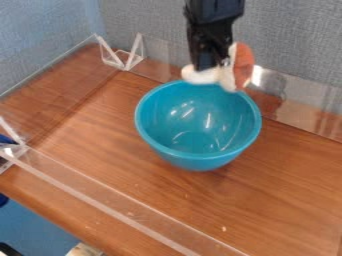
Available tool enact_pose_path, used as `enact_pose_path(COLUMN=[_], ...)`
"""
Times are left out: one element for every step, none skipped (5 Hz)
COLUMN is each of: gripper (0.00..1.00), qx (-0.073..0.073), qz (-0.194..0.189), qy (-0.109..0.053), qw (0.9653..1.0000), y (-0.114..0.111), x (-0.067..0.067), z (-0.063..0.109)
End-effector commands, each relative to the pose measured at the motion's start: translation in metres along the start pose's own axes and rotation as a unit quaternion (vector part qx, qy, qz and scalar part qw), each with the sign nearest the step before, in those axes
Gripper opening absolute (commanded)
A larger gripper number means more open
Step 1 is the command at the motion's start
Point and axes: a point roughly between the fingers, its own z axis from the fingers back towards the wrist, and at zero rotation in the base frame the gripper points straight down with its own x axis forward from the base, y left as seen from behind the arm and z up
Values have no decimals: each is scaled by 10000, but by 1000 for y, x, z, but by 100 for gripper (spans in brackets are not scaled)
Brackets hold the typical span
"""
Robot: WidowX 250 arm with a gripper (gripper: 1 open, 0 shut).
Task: Put the mushroom in the blue bowl
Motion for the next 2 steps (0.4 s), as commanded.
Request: enact_pose_path(gripper=[0, 0], qx=[86, 83], qz=[-135, -156], qy=[-99, -76], qw=[9998, 9998], y=[-2, -2], x=[2, -1], z=[0, -6])
